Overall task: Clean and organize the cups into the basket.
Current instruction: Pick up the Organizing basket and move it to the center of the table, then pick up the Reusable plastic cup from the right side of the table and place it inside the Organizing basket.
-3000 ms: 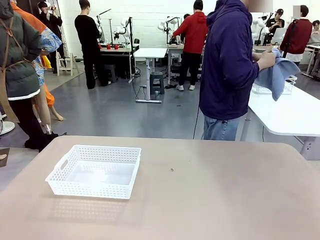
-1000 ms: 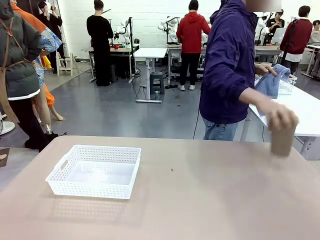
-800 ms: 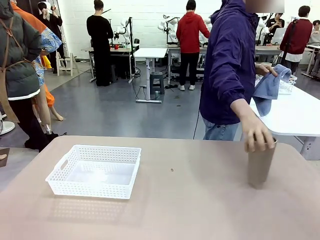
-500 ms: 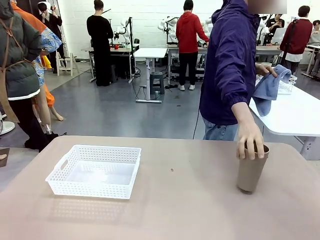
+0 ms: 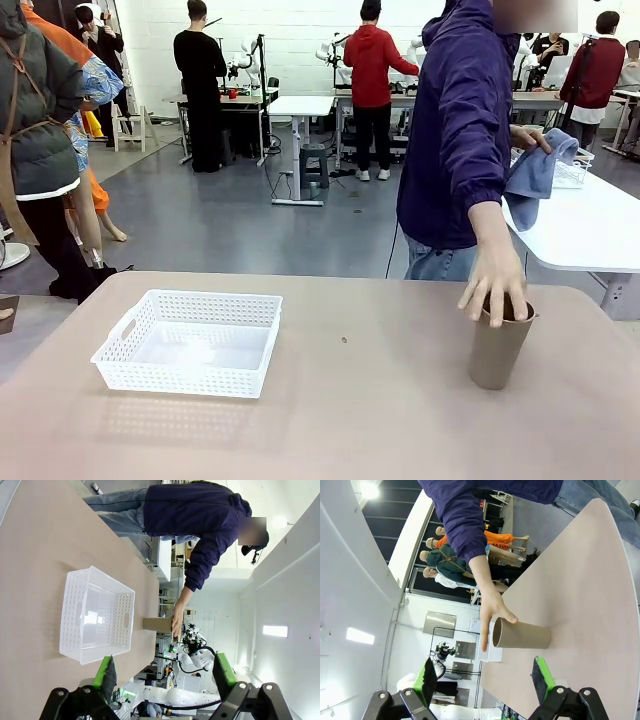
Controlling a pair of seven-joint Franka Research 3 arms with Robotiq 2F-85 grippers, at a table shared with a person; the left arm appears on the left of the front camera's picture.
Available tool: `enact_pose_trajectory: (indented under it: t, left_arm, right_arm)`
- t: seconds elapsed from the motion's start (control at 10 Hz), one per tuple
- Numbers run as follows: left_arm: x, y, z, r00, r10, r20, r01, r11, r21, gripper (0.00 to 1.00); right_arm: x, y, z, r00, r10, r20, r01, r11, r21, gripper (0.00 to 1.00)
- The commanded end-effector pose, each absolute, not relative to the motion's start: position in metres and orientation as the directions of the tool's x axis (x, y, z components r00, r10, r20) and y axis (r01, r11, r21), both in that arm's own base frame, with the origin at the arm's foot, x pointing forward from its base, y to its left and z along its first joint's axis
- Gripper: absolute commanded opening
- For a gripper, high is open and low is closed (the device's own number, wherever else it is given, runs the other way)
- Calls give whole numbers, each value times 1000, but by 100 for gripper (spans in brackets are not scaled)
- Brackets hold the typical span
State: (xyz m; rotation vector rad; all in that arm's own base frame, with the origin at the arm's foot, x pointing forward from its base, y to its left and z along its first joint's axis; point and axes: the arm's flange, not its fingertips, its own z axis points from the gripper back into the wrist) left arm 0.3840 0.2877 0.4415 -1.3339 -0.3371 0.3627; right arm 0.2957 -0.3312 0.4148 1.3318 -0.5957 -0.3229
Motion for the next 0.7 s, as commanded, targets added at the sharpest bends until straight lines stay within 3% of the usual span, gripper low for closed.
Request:
enact_pose_trajectory:
  t: [0.0, 0.6]
  left_arm:
    - [382, 288, 442, 896, 442, 31, -61, 192, -980, 100]
    - [382, 288, 442, 896, 442, 31, -61, 192, -980, 100]
  right_arm:
    - [292, -328, 414, 814, -536, 222, -119, 219, 968, 100]
    - [292, -328, 414, 814, -536, 222, -119, 219, 968, 100]
